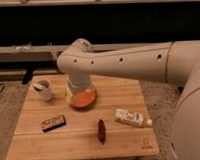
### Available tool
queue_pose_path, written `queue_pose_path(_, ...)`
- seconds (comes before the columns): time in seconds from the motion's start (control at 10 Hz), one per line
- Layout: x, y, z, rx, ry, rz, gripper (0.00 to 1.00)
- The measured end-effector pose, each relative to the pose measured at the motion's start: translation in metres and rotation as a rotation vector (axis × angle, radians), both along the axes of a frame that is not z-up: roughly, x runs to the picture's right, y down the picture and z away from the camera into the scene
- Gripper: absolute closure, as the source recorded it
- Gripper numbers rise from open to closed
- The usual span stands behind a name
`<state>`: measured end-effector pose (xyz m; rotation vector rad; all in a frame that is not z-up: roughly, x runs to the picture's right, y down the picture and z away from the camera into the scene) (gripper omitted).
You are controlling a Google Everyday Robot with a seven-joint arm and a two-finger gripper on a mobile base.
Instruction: Place the pepper in the ceramic bowl
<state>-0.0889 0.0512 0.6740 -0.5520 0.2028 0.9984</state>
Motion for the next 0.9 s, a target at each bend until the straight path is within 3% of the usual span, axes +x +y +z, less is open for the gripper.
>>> queue_pose_path(0.5, 0.001, 0.001, 0.001, -0.002, 0.003, 0.003, 0.20)
queue_pose_path(0.7, 0.010, 0.018, 0.005, -0.028, 0.055, 0.021, 0.20)
queue_pose_path(0.9, 0.030, 0.048, 0.016, -0.067, 0.122, 0.045, 0.20)
